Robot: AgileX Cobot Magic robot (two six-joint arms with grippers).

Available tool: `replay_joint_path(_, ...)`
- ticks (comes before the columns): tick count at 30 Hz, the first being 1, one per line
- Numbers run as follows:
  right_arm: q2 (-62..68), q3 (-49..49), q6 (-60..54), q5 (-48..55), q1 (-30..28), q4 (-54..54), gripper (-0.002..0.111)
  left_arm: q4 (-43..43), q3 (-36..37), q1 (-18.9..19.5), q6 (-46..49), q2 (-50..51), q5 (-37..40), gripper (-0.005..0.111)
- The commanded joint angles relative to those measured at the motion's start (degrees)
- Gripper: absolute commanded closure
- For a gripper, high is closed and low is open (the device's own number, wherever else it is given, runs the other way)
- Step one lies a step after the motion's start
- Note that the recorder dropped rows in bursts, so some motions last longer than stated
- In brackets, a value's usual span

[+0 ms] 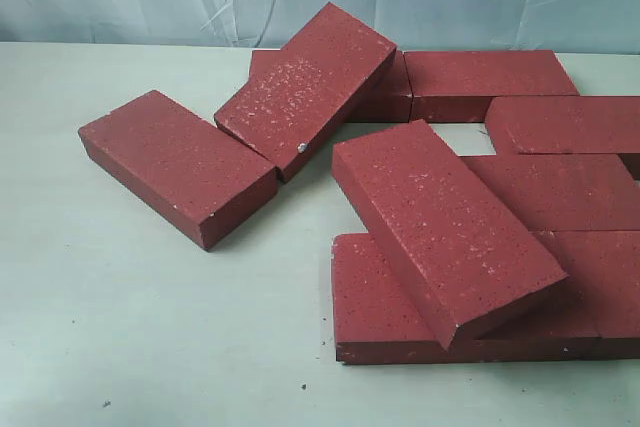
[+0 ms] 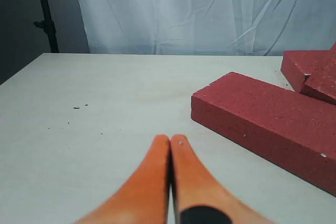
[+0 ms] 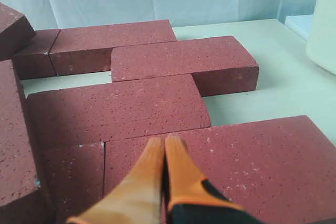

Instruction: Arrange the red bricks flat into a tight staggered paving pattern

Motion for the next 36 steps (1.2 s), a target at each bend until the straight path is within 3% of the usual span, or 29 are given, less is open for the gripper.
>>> replay_joint_path(1, -0.27, 0.07, 0.0, -0.75, -0.32, 0.0, 0.109, 0.0, 0.23, -0.34, -0.05, -0.27, -0.74, 0.107)
replay_joint_path(24, -0.27, 0.07, 0.0, -2.17, -0.32, -0.36, 0.109, 0.0, 0.23, -0.34, -0.05, -0.27, -0.74, 0.107)
replay_joint_path(36, -0.27, 0.07, 0.0, -25.21, -0.32, -0.36, 0.109, 0.0, 0.23, -0.34, -0.05, -0.27, -0.74, 0.107)
